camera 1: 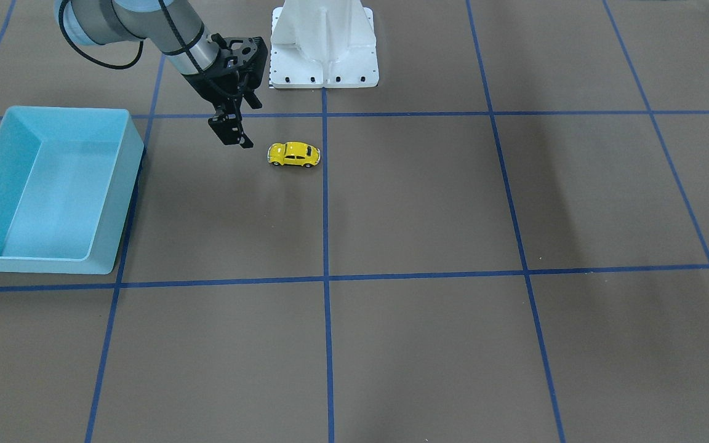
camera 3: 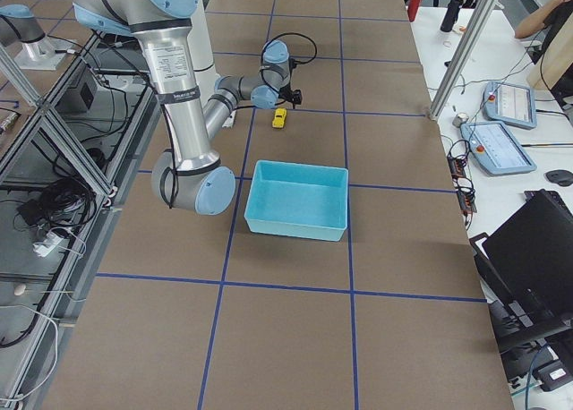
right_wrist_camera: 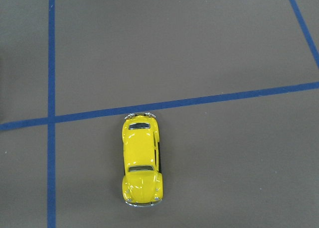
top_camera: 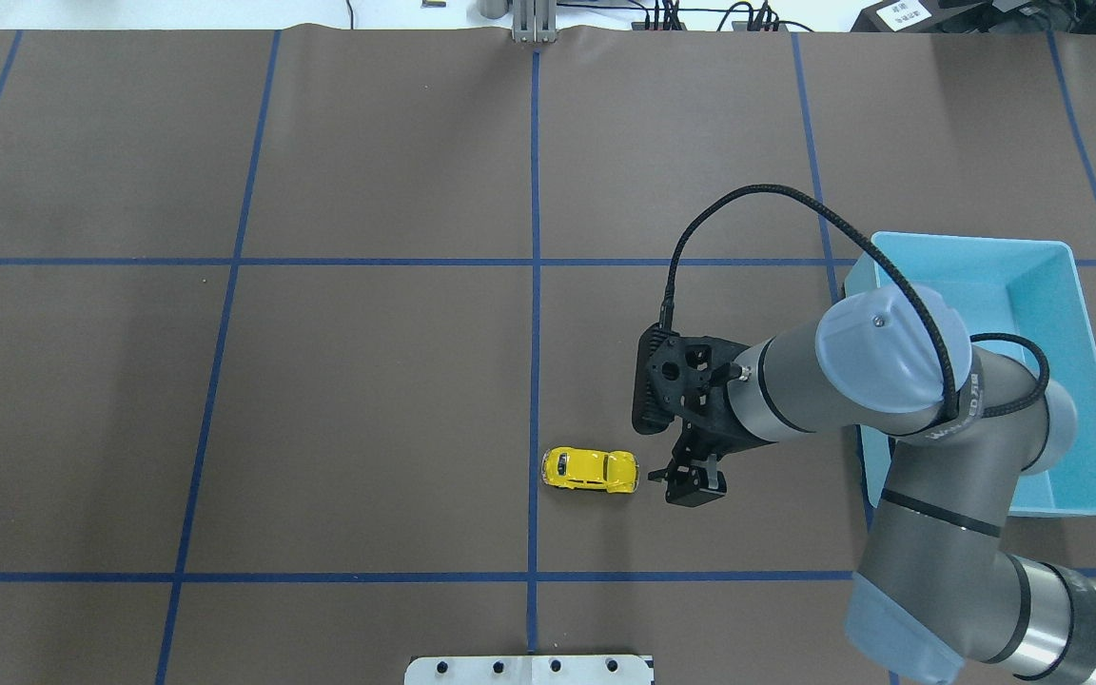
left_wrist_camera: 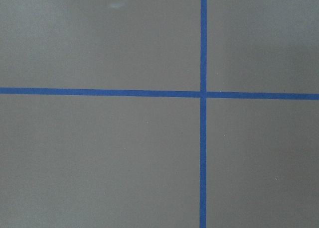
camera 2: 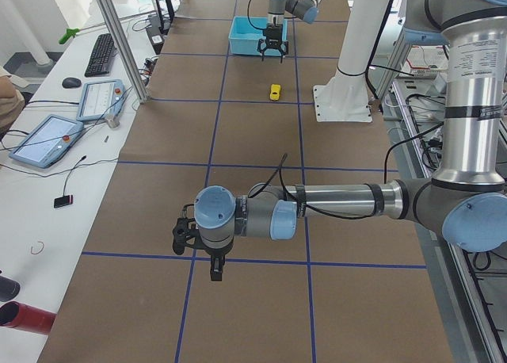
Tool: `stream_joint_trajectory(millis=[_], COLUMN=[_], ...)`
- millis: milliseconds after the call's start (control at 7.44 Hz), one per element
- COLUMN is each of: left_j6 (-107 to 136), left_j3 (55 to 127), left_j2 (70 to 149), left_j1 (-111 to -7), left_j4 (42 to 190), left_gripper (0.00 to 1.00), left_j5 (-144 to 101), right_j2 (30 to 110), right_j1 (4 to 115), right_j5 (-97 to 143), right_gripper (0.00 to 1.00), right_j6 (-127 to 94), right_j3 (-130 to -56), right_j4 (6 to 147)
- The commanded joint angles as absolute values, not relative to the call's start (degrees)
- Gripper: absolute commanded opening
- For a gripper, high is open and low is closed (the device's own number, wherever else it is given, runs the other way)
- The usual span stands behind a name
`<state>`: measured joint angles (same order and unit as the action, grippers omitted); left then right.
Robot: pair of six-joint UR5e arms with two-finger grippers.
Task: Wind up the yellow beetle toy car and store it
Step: 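Move the right gripper from the bin over the stopped car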
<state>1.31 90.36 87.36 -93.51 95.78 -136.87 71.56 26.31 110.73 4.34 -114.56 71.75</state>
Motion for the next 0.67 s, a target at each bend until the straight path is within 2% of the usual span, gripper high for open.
stream_joint_trajectory(millis=[0,403,538], left_j6=[1.2,1.1,1.1], left_j3=[90.2,90.2,90.2], left_j2=[87.2,87.1,87.1], left_j1=[-93.5,-93.5,-93.5], left_j4=[95.7,95.7,95.7], left_gripper=[1.00,1.00,1.00], left_j5=[-136.7,-136.6,-136.6], right_j2=[70.7,67.0,67.0], right_j1=[22.8,19.7,19.5], right_j5=[108.6,103.9,102.9], right_gripper=[1.00,1.00,1.00], right_j6=[1.2,1.1,1.0], right_j3=[-113.3,-105.8,-105.4], right_j4=[70.1,65.6,65.7])
